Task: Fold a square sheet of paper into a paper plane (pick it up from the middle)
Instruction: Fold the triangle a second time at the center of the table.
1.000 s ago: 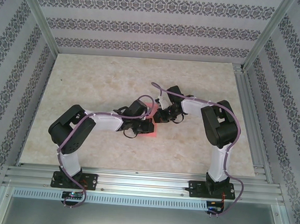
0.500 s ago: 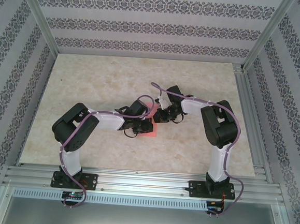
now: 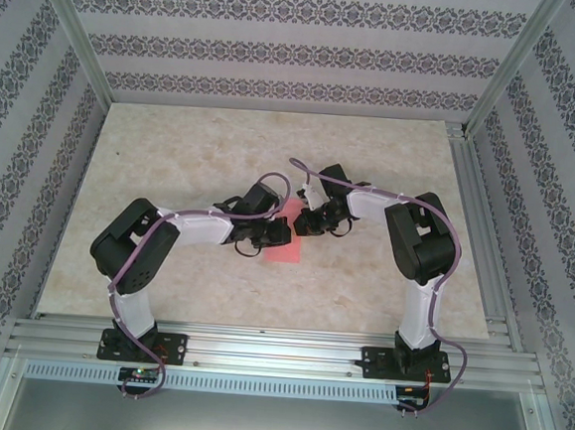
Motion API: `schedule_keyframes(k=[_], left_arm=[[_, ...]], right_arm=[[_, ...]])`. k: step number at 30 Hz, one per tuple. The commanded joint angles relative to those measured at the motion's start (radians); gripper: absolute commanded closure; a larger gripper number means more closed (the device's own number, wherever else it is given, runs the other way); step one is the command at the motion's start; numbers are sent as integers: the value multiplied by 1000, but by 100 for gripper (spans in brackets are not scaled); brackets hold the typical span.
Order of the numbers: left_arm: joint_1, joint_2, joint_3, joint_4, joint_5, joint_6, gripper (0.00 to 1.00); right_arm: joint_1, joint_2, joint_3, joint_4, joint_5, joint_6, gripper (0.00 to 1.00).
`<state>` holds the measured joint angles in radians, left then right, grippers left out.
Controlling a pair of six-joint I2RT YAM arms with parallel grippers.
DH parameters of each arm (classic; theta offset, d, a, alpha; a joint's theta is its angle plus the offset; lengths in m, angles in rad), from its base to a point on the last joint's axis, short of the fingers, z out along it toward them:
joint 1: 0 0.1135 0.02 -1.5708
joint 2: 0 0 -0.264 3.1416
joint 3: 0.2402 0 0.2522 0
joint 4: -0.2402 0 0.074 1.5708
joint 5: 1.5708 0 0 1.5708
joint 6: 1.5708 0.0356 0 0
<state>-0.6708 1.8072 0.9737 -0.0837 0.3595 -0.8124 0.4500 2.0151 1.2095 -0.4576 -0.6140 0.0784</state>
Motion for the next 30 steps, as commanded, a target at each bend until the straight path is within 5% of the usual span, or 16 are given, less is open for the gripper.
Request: schedule_keyframes(k=[1,30], left_arm=[[11,20,10,33,16,0,91],[57,15,48,-14,12,42,88]], right_arm=[[19,51,-10,-17,102,-23,93],[19,60,10,-29,110,-26,93]])
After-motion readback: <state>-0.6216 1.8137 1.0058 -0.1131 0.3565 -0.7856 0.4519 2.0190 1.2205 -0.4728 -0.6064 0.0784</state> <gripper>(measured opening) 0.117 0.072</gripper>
